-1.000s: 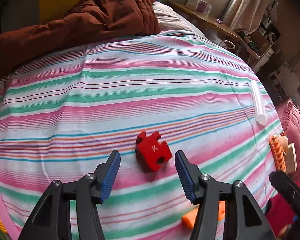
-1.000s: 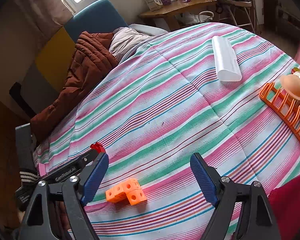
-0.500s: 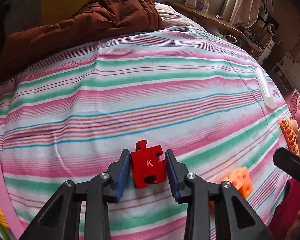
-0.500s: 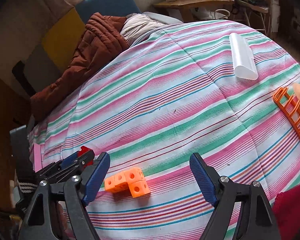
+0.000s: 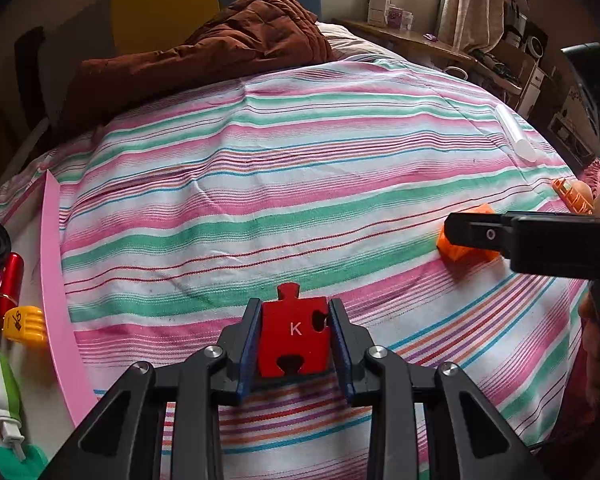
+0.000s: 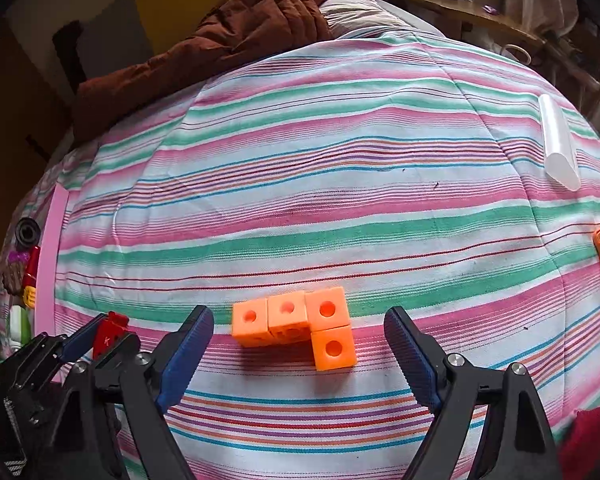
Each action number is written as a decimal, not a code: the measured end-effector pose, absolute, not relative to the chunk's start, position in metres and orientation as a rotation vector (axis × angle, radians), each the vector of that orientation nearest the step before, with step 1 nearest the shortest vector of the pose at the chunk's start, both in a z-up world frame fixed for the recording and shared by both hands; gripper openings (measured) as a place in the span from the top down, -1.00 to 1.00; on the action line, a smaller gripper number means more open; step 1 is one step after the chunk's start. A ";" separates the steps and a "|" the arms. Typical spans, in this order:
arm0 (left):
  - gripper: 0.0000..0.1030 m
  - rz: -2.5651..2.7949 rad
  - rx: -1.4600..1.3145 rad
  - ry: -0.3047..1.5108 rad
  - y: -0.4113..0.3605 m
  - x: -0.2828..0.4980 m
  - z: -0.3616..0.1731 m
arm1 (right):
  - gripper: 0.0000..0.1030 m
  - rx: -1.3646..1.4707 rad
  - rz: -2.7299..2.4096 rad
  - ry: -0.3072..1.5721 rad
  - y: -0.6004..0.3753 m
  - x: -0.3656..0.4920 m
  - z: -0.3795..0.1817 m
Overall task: Organize rigid objects
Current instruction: 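Lift the red K piece with the left tool while the right grasps the orange cubes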
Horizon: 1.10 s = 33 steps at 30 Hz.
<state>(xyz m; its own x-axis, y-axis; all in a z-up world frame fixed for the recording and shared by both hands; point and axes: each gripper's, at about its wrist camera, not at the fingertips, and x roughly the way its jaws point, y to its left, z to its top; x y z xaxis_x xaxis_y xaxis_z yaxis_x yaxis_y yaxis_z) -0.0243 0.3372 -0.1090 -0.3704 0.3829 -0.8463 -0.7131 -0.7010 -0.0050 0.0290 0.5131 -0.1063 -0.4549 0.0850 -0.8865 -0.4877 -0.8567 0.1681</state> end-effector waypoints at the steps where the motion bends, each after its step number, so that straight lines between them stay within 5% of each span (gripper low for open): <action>1: 0.38 2.102 -1.158 0.477 0.337 -0.025 -0.109 | -0.70 -1.410 2.346 0.552 0.511 0.028 -0.109; 5: 0.37 2.105 -1.135 0.479 0.336 -0.024 -0.112 | -0.16 -1.441 2.315 0.391 0.506 0.025 -0.114; 22: 0.38 2.134 -1.139 0.471 0.329 -0.017 -0.107 | -0.16 -1.453 2.336 0.325 0.502 0.022 -0.116; 33: 0.38 2.178 -1.036 0.409 0.306 0.001 -0.057 | -0.16 -1.431 2.352 0.284 0.499 0.022 -0.118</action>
<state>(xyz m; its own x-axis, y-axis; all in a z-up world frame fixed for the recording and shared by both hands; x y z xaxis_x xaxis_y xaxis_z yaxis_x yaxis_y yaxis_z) 0.0014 0.3060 -0.0569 -0.4510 0.4455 -0.7734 -0.6956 -0.7184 -0.0082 0.0220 0.4990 -0.1177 -0.4150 0.2076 -0.8858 -0.4126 -0.9107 -0.0202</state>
